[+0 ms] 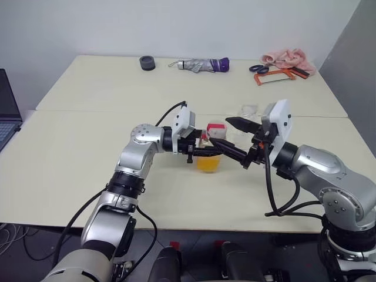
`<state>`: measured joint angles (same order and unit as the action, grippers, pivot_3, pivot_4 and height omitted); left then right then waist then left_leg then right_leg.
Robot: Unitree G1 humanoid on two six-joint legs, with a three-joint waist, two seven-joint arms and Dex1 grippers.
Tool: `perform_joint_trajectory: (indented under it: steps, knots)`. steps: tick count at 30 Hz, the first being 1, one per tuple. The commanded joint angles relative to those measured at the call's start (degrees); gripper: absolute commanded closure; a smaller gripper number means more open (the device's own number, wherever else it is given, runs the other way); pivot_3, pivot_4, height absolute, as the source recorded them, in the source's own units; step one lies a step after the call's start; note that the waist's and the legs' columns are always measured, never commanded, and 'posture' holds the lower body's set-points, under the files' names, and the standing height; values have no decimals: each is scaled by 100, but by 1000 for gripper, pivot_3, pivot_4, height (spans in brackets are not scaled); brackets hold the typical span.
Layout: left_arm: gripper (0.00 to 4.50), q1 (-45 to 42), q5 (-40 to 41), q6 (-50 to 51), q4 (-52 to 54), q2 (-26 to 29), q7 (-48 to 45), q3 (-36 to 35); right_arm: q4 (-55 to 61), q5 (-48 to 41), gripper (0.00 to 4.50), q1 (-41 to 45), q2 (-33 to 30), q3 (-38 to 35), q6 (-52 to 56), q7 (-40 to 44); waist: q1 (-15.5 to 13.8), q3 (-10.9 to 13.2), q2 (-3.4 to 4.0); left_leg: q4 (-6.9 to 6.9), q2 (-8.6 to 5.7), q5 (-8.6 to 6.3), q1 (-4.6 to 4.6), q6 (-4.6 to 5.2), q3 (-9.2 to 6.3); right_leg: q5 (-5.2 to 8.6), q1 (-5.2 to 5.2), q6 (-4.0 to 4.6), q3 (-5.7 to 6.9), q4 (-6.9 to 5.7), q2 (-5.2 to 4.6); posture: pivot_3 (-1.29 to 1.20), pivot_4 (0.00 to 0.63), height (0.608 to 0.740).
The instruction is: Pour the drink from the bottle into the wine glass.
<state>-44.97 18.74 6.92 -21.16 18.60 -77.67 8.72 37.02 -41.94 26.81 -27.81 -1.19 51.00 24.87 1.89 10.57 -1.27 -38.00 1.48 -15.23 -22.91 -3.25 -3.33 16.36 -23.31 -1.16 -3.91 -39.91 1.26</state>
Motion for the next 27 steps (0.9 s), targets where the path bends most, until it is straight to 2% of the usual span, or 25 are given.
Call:
perform_joint_trajectory:
  steps: [1,25,27]
  knots:
    - [2785,-72,62,-103,157,-29,14,-55,-18,-246,578,259,10,-155,63,16,1,0,0,0,0,0,0,0,0,0,0,0,0,0,0,0,150,740]
    - [2785,-46,40,-154,131,-32,52,-43,-403,-507,578,582,260,106,164,39,0,0,0,1,0,0,-1,0,-1,0,0,0,1,0,0,0,150,740]
    - [2785,-43,42,-155,135,-29,55,-43,-394,-468,959,587,279,140,132,41,0,0,0,0,1,0,0,0,-1,0,0,0,1,0,0,0,150,740]
